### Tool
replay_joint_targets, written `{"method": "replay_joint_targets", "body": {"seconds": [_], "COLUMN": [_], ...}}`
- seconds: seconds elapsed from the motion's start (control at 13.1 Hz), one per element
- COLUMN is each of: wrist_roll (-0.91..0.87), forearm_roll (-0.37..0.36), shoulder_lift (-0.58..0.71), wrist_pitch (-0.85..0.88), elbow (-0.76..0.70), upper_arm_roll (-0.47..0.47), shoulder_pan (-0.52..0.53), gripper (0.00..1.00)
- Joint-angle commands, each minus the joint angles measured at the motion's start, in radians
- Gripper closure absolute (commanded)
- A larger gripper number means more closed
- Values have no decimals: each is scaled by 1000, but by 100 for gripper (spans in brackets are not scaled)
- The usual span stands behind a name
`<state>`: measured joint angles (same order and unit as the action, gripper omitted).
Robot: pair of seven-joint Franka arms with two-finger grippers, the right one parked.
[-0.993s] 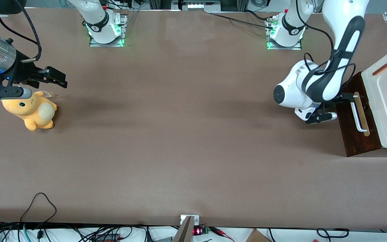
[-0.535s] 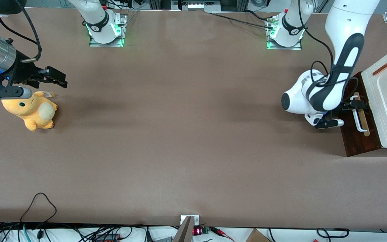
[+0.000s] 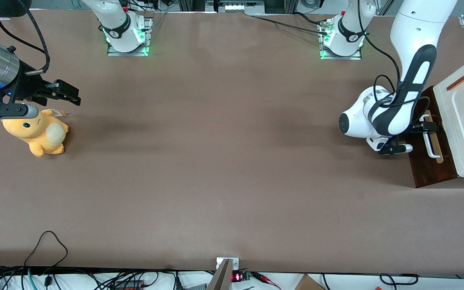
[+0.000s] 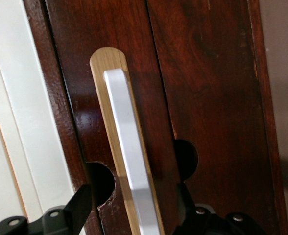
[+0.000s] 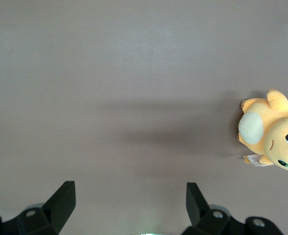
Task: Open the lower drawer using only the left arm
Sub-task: 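Close the left gripper around the white bar handle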
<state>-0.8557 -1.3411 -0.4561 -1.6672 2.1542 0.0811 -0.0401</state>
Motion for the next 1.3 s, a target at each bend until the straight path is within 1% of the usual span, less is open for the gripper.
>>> {"method": "replay_joint_targets", "body": {"seconds": [0.0,0.15,0.38,0.46,0.61,0.76,1.07,1.22], "wrist_roll": [-5,-6,-6,-6,-6,-6,-6,-6], "forearm_roll": [-26,-33,-39,-39,-41,-41,-41,-58], "shoulder_lift": [-12,-21,-27,-32,-33,-38,-41,-41], "wrist_pitch": [-6,-8,-8,-8,-8,-8,-8,-9], "elbow": [-13,-16,-20,-20,-22,-22,-23,-23], "upper_arm_roll": [-6,-7,-9,-9,-9,-9,-17,-17], "shoulder_pan": [-7,-7,-6,-7,-6,-6,-6,-4], "gripper": [34,35,40,46,53,57,59,59]}}
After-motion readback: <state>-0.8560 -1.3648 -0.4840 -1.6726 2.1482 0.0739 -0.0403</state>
